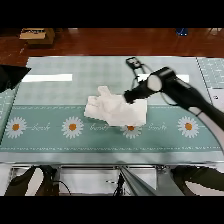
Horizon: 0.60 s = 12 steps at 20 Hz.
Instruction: Fold the shirts.
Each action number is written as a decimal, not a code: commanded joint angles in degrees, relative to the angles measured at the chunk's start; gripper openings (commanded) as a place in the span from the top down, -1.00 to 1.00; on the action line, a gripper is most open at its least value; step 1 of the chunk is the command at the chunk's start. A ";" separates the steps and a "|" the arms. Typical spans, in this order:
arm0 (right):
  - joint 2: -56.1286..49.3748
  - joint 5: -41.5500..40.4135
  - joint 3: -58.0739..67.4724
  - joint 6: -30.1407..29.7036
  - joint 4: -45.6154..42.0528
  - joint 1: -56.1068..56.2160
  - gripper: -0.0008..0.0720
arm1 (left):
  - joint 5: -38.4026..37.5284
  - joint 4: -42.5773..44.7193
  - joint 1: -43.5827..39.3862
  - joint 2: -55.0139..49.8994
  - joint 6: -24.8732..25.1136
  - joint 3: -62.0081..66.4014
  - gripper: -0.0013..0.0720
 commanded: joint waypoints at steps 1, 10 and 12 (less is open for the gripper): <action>6.12 13.99 -1.42 -2.38 -8.72 -12.22 -0.49 | 0.11 0.44 0.04 -0.31 0.02 -0.02 0.90; 8.07 -9.20 -29.27 -12.35 48.06 -27.50 -0.64 | 0.09 0.44 0.04 -0.39 0.02 -0.02 0.90; 7.13 -15.08 -31.67 -12.15 51.32 -24.26 -0.64 | 0.09 0.44 0.04 -0.39 0.02 -0.02 0.90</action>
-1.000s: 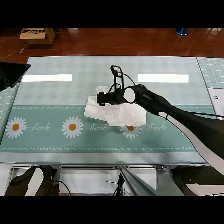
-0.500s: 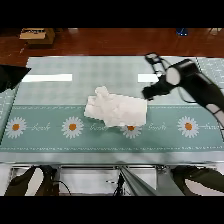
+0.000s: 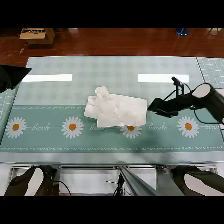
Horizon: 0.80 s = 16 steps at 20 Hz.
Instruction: Fold the shirts.
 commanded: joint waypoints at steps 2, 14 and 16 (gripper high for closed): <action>-3.61 -12.96 -5.42 -0.85 13.64 5.40 -0.64 | 0.04 0.02 0.04 -0.04 -0.02 -0.02 0.90; 15.80 7.89 9.38 -7.15 13.84 -5.25 0.87 | 0.35 0.02 -0.09 -1.51 0.02 -0.02 0.90; 21.94 12.59 13.16 -2.60 5.05 -11.17 0.87 | 0.42 0.02 -0.39 -2.47 0.20 -0.02 0.90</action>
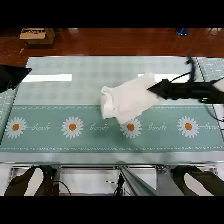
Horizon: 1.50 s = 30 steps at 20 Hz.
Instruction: Fold the shirts.
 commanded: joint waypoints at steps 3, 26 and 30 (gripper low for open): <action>12.90 18.64 6.86 8.07 -23.65 -17.64 0.87 | 0.17 0.02 -0.98 -2.62 0.20 -0.02 0.90; 13.22 37.22 6.43 10.19 -73.16 -78.27 0.87 | 17.14 -0.44 1.46 -6.01 4.85 0.02 0.90; 14.71 36.54 5.60 9.16 -77.72 -82.44 0.28 | 21.73 -0.42 1.49 -6.03 6.25 0.02 0.90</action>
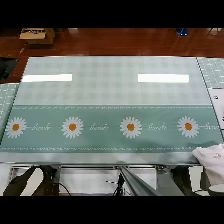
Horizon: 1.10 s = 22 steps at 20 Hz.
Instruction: Fold the shirts.
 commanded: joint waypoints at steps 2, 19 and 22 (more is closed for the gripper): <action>1.01 -2.86 -1.07 -0.90 -4.63 -4.66 -0.46 | 7.08 0.07 0.17 -0.07 1.68 0.00 0.90; -6.75 -46.82 -0.42 -22.97 63.04 57.09 -0.02 | -0.39 33.75 -36.22 -15.72 -14.86 10.91 -0.70; -10.23 -41.55 -0.42 -6.75 45.20 68.91 -0.49 | -15.02 58.16 -43.06 -20.72 -27.08 19.67 -0.70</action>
